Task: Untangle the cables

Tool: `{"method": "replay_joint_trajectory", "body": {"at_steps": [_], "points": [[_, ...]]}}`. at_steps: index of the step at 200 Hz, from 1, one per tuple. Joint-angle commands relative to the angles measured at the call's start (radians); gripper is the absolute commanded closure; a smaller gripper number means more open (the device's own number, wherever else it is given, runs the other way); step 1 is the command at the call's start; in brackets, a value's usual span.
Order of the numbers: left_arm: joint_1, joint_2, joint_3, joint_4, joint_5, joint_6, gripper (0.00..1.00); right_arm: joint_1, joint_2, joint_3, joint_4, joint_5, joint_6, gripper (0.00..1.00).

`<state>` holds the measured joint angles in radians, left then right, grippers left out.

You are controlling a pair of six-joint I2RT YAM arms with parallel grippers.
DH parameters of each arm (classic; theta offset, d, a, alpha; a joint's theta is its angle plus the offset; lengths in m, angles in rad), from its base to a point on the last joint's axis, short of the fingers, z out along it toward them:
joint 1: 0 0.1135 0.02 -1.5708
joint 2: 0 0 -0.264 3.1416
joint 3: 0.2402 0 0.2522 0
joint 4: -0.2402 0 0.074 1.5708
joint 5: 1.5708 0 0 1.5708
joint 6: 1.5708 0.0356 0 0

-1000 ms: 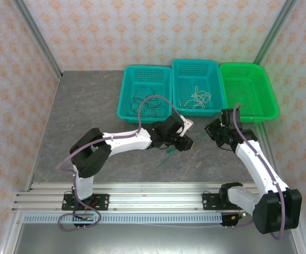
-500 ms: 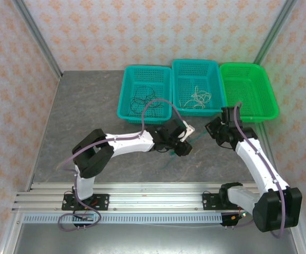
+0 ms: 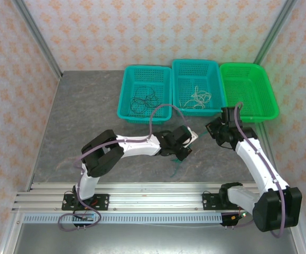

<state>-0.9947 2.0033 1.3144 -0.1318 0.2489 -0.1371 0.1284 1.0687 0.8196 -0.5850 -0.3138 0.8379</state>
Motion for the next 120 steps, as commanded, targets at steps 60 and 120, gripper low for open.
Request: {"method": "replay_joint_trajectory", "body": {"at_steps": [60, 120], "points": [[0.121, -0.354, -0.410, 0.310, 0.119, -0.227, 1.00, -0.283, -0.124, -0.071, -0.050, 0.193, -0.028, 1.00], [0.248, -0.503, -0.630, 0.425, 0.135, -0.381, 1.00, -0.484, -0.130, -0.098, -0.027, 0.191, -0.059, 1.00]]}}
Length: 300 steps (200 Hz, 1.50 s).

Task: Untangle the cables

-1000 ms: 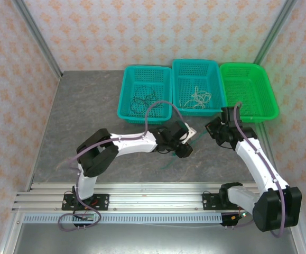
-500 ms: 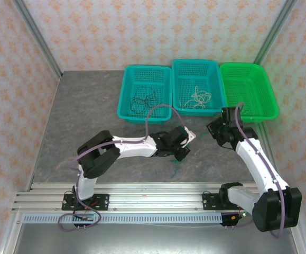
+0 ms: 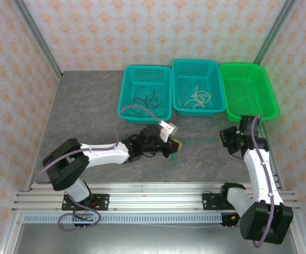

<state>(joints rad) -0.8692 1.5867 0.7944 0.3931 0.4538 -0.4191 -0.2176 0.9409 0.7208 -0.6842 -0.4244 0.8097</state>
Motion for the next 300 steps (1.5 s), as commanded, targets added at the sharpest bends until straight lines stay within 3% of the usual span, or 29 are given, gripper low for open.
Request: {"method": "replay_joint_trajectory", "body": {"at_steps": [1, 42, 101, 121, 149, 175, 188, 229, 244, 271, 300], "points": [[0.125, -0.089, -0.113, -0.099, -0.069, -0.101, 1.00, -0.141, -0.002, 0.000, 0.073, 0.300, -0.032, 1.00], [0.179, -0.160, -0.166, -0.139, -0.068, -0.088, 1.00, -0.226, 0.008, 0.005, 0.092, 0.249, -0.070, 1.00], [0.178, -0.126, -0.147, -0.125, 0.006, -0.075, 1.00, -0.217, -0.036, -0.052, 0.160, -0.046, -0.123, 1.00], [0.168, -0.108, -0.123, -0.149, -0.007, -0.044, 1.00, -0.216, -0.107, -0.043, 0.197, -0.164, -0.027, 1.00], [0.139, -0.100, -0.104, -0.190, -0.043, -0.002, 1.00, -0.218, -0.182, -0.049, 0.399, -0.234, 0.258, 1.00], [0.111, -0.106, -0.100, -0.221, -0.059, 0.014, 1.00, -0.226, -0.160, -0.107, 0.688, -0.134, 0.595, 1.00], [0.103, -0.112, -0.106, -0.215, -0.062, 0.006, 1.00, -0.227, -0.117, -0.111, 0.779, -0.058, 0.681, 1.00], [0.082, -0.129, -0.107, -0.191, -0.078, -0.014, 1.00, -0.228, 0.105, -0.167, 1.059, 0.367, 0.973, 1.00], [0.076, -0.134, -0.099, -0.196, -0.077, -0.013, 1.00, -0.232, 0.213, -0.134, 1.111, 0.474, 1.011, 1.00], [0.069, -0.139, -0.092, -0.209, -0.079, -0.008, 1.00, -0.235, 0.426, 0.006, 1.181, 0.471, 1.003, 1.00], [0.062, -0.155, -0.109, -0.201, -0.098, -0.018, 1.00, -0.235, 0.564, 0.128, 1.117, 0.514, 0.945, 1.00]]}}
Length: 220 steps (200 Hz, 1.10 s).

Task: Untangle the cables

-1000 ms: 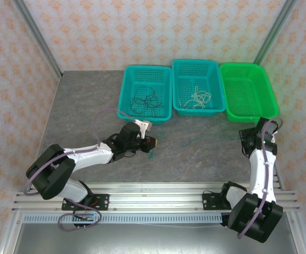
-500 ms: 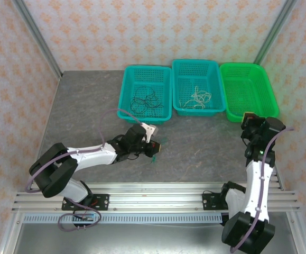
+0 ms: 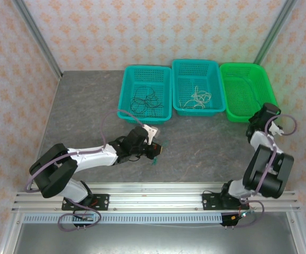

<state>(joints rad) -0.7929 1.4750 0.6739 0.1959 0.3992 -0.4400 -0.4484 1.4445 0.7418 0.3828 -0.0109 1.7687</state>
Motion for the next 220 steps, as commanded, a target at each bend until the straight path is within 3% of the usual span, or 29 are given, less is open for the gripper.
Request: {"method": "replay_joint_trajectory", "body": {"at_steps": [1, 29, 38, 51, 57, 68, 84, 112, 137, 156, 167, 180, 192, 220], "points": [[-0.014, -0.044, 0.011, -0.002, -0.043, 0.003, 1.00, -0.004, 0.064, 0.107, 0.048, 0.105, -0.019, 1.00], [-0.019, -0.060, -0.006, -0.004, -0.056, -0.005, 1.00, -0.004, 0.164, 0.236, -0.057, 0.142, -0.151, 0.99], [-0.019, -0.063, -0.008, -0.007, -0.058, -0.003, 1.00, -0.004, 0.201, 0.270, -0.063, 0.118, -0.179, 0.85], [-0.019, -0.066, -0.008, -0.012, -0.066, 0.001, 1.00, -0.004, 0.257, 0.307, -0.009, 0.045, -0.231, 0.47], [-0.019, -0.069, -0.009, -0.015, -0.068, 0.001, 1.00, -0.004, 0.273, 0.324, -0.003, 0.010, -0.237, 0.35], [-0.019, -0.074, -0.006, -0.019, -0.073, 0.003, 1.00, -0.004, 0.284, 0.343, -0.007, -0.040, -0.252, 0.21], [-0.020, -0.082, 0.000, -0.035, -0.076, 0.004, 1.00, -0.004, 0.254, 0.342, -0.013, -0.073, -0.321, 0.11], [-0.026, -0.104, 0.028, -0.094, -0.087, 0.027, 1.00, -0.003, 0.122, 0.302, -0.104, -0.077, -0.485, 0.05], [-0.026, -0.115, 0.051, -0.101, -0.096, 0.027, 1.00, -0.001, -0.045, 0.148, -0.058, -0.118, -0.564, 0.05], [-0.027, -0.116, 0.084, -0.114, -0.131, 0.003, 1.00, 0.002, -0.190, 0.032, -0.065, -0.267, -0.640, 0.05], [-0.026, -0.117, 0.102, -0.119, -0.160, -0.021, 1.00, 0.016, -0.283, -0.030, -0.070, -0.398, -0.702, 0.11], [-0.026, -0.119, 0.123, -0.121, -0.196, -0.053, 1.00, 0.066, -0.408, -0.102, -0.095, -0.532, -0.795, 0.21], [-0.024, -0.121, 0.146, -0.129, -0.232, -0.088, 1.00, 0.134, -0.543, -0.158, -0.178, -0.572, -0.882, 0.28], [0.002, -0.111, 0.227, -0.226, -0.273, -0.185, 1.00, 0.315, -0.843, -0.245, -0.430, -0.609, -1.103, 0.30]]}}
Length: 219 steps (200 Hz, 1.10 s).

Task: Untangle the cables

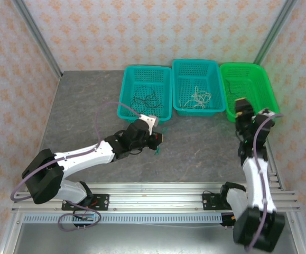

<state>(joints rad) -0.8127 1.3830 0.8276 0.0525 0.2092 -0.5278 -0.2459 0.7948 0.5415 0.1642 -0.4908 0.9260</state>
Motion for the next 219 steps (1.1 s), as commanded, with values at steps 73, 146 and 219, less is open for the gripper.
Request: {"method": "replay_joint_trajectory", "body": {"at_steps": [73, 146, 219], "points": [[0.041, 0.035, 0.178, -0.120, -0.088, -0.148, 1.00, 0.891, -0.056, -0.069, -0.086, 0.068, -0.385, 0.21], [0.040, -0.010, 0.173, -0.204, -0.132, -0.153, 1.00, 1.049, 0.464, 0.011, 0.350, 0.130, -0.506, 0.44], [0.040, -0.012, 0.165, -0.229, -0.126, -0.164, 0.96, 1.049, 0.452, -0.035, 0.453, 0.198, -0.475, 1.00]]}}
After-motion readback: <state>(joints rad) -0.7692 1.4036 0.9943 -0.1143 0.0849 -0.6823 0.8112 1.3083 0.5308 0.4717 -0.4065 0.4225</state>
